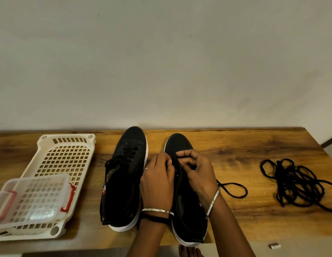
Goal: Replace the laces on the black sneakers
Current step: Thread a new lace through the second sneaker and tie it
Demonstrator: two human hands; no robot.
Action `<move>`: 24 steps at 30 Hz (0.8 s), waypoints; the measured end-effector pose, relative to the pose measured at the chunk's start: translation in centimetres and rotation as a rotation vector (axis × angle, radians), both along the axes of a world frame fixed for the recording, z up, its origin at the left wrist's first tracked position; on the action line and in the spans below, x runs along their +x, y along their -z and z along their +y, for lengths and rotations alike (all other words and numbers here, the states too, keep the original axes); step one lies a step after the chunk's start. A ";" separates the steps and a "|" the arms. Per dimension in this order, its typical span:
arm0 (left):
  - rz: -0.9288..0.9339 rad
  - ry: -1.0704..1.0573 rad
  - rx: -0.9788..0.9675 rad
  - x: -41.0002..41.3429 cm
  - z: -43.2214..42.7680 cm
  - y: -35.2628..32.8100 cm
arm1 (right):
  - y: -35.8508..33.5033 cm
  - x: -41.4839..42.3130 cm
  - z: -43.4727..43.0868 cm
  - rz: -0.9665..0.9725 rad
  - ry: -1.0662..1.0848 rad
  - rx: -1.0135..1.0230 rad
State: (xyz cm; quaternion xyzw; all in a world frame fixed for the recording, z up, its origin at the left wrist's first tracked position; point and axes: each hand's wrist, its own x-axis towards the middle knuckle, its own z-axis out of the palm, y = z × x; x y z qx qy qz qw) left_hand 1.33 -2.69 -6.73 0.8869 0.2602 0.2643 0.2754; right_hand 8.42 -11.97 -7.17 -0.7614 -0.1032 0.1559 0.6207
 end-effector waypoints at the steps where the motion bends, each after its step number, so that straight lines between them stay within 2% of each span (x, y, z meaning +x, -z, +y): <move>1: -0.006 -0.019 0.008 0.0 -0.1 -0.2 | 0.1 0.1 0.0 -0.017 -0.020 -0.018; 4: -0.142 -0.073 -0.067 -0.1 0.0 -1.5 | 0.1 0.4 -0.3 -0.037 -0.079 -0.039; 9: -0.520 -0.137 -0.524 -0.8 1.9 -5.7 | 0.1 0.4 -0.4 -0.094 -0.073 -0.094; 13: -0.643 -0.178 -0.683 -2.4 3.9 -8.6 | 0.4 0.2 -0.2 -0.218 -0.061 -0.184; 14: -0.698 -0.159 -0.785 -2.7 4.3 -9.0 | 0.4 0.2 -0.1 -0.250 -0.059 -0.207; 16: -0.841 0.033 -1.111 -3.0 4.9 -9.4 | 0.3 0.2 -0.1 -0.287 -0.054 -0.230; 17: -0.851 0.121 -1.220 -3.1 5.0 -9.7 | 0.2 0.1 -0.1 -0.298 -0.050 -0.234; 18: -0.797 0.162 -1.242 -3.2 5.0 -9.7 | 0.2 0.1 -0.1 -0.306 -0.048 -0.237; 19: -0.678 0.146 -1.175 -3.2 4.9 -9.5 | 0.3 0.1 0.0 -0.310 -0.047 -0.243; 20: -0.517 0.120 -1.030 -3.2 5.0 -8.9 | 0.3 0.1 0.0 -0.311 -0.047 -0.247; 24: 0.153 0.222 0.026 -3.7 5.2 -6.8 | 0.5 0.3 -0.1 -0.326 -0.048 -0.251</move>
